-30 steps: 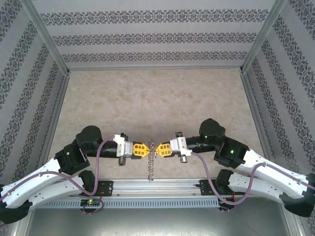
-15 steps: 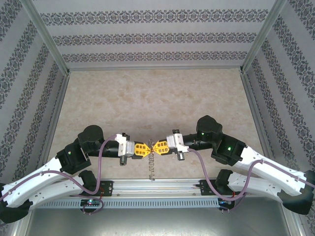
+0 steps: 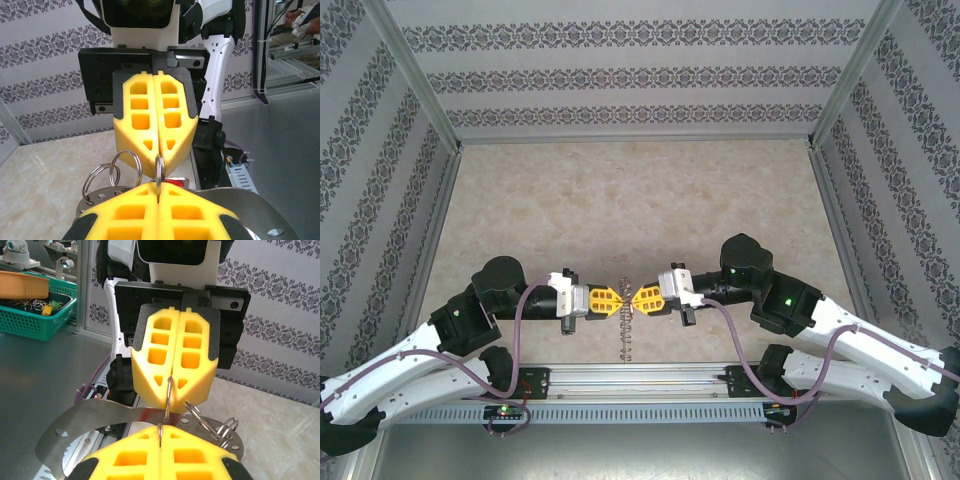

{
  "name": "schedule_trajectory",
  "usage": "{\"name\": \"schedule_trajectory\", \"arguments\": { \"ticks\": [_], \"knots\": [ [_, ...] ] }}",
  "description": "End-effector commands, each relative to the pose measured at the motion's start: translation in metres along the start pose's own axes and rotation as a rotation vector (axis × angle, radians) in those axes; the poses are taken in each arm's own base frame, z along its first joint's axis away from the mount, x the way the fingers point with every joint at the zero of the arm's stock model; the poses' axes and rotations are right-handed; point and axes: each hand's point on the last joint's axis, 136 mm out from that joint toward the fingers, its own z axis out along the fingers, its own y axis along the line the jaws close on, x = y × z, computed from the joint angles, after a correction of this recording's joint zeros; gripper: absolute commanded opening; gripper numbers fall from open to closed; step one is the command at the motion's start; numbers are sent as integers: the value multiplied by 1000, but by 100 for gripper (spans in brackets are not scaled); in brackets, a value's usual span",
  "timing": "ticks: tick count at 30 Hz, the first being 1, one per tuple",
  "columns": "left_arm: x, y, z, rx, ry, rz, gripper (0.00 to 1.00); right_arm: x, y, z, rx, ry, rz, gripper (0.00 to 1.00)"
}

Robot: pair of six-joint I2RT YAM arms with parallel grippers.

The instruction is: Put the keys on the keyring

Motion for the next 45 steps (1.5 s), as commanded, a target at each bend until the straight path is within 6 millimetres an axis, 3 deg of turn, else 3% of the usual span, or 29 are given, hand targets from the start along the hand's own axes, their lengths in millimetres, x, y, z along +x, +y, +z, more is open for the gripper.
{"name": "schedule_trajectory", "arguments": {
  "ticks": [1,45],
  "knots": [
    [-5,5,-2,-29,-28,35,0,-18,5,-3,-25,-40,0,0],
    [-6,7,-8,-62,-42,59,0,-7,-14,-3,43,11,74,0]
  ]
}}
